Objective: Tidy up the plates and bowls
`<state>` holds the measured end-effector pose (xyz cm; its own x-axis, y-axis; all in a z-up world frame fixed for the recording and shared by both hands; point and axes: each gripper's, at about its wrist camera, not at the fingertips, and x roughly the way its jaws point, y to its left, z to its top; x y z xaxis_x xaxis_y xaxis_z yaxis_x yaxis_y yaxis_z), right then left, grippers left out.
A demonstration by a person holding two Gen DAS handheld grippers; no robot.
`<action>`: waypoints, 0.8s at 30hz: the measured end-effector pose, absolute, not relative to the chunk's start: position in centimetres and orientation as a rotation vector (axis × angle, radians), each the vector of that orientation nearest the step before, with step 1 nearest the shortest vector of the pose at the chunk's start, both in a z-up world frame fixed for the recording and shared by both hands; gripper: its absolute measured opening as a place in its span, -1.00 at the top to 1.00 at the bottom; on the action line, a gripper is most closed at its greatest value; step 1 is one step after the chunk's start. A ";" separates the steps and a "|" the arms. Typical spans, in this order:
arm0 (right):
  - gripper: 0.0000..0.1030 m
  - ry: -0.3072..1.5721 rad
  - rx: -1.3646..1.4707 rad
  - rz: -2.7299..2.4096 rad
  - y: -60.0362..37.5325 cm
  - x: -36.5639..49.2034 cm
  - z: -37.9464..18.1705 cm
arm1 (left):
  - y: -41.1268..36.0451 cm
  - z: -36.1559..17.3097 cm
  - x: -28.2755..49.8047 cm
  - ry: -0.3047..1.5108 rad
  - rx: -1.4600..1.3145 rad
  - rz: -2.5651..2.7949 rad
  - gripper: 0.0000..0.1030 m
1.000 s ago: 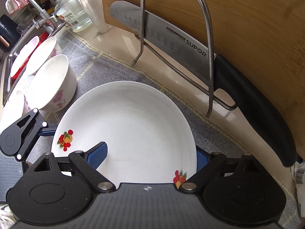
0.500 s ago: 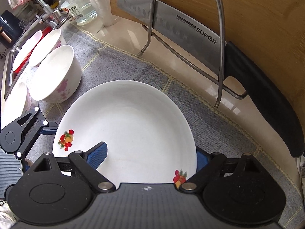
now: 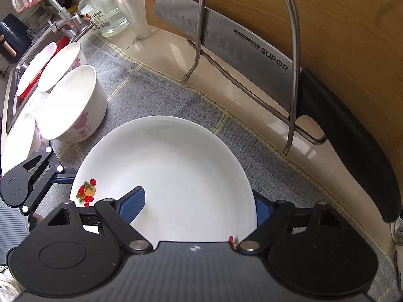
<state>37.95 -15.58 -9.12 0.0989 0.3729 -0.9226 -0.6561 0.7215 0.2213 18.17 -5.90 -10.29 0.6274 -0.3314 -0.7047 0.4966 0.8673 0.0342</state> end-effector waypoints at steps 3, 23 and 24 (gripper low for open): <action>-0.69 1.262 -0.268 0.774 -15.8 37.9 -9.1 | -5.9 -10.2 18.1 0.757 0.241 -0.477 -0.96; -0.66 1.281 -0.178 0.792 -16.9 35.3 -8.1 | -5.8 -9.0 16.5 0.755 0.306 -0.491 -0.96; -0.66 1.279 -0.176 0.793 -17.0 35.2 -8.0 | -5.8 -8.9 16.4 0.756 0.306 -0.493 -0.96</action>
